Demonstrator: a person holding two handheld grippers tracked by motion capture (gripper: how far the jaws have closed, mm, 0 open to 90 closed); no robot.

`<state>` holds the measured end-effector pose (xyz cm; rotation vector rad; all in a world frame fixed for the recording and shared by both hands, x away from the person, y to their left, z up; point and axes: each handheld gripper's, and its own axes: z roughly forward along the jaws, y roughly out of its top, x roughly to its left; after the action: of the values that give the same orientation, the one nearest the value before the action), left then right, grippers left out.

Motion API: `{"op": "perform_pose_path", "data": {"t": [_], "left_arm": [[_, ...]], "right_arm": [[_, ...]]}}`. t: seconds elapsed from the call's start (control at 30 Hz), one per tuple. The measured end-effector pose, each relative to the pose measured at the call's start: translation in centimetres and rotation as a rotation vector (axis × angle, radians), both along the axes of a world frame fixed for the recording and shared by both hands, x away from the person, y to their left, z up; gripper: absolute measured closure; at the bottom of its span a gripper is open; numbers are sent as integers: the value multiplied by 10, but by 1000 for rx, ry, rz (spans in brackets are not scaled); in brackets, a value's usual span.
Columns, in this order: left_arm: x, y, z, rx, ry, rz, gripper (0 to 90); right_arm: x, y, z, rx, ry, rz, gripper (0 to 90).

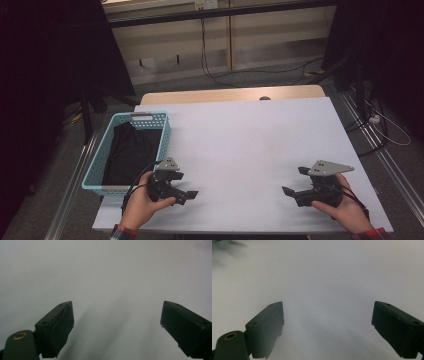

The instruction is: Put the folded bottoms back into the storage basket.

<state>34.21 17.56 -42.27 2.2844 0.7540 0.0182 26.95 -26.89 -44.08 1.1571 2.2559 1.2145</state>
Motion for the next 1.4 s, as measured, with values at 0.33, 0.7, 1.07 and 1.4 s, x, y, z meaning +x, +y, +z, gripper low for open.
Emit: {"op": "perform_pose_path", "data": {"t": [0.33, 0.7, 1.07, 1.4], "left_arm": [[-6, 5, -3, -5, 8, -5, 112], [-7, 5, -3, -1, -1, -10, 100], [-7, 4, -5, 1, -1, -10, 90], [-8, 5, -5, -10, -7, -7, 88]], "right_arm": [[-2, -4, -1, -6, 4, 1, 106], [-3, -5, -1, -11, 10, 1, 101], [-8, -12, -2, -15, 12, -9, 98], [-10, -18, -3, -12, 10, -19, 97]]}}
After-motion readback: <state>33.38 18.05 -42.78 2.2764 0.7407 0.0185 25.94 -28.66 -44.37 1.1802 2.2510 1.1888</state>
